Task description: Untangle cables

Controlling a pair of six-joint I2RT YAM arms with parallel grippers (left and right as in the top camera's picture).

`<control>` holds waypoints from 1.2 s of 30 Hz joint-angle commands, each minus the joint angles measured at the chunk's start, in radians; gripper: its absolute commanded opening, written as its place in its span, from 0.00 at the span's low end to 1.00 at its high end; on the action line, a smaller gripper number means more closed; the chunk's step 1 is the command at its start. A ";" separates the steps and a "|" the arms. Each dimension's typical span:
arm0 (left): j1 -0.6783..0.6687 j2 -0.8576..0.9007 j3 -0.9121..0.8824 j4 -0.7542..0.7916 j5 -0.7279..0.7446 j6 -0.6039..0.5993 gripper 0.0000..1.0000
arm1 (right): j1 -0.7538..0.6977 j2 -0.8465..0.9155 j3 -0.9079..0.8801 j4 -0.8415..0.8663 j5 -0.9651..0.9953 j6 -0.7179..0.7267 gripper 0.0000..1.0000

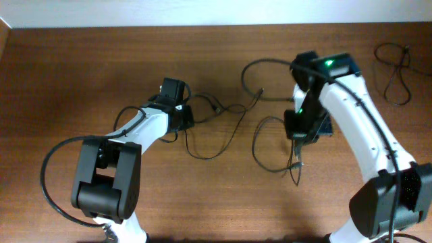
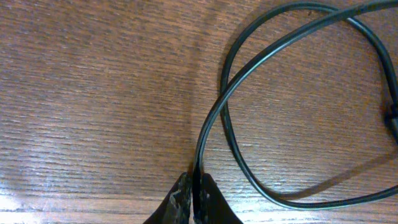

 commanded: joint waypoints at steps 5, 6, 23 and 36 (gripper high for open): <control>0.003 0.052 -0.023 -0.019 -0.026 0.001 0.10 | 0.123 -0.004 -0.420 0.382 -0.216 -0.072 0.09; 0.003 0.052 -0.023 -0.019 -0.026 0.001 0.10 | 0.130 -0.004 -0.441 0.447 -0.204 -0.072 0.17; 0.003 0.052 -0.023 -0.019 -0.026 0.002 0.19 | 0.285 0.004 -0.576 0.819 0.143 -0.072 0.51; -0.002 0.055 -0.023 -0.032 -0.025 0.002 0.23 | 0.020 0.004 -0.573 0.911 0.395 -0.019 0.04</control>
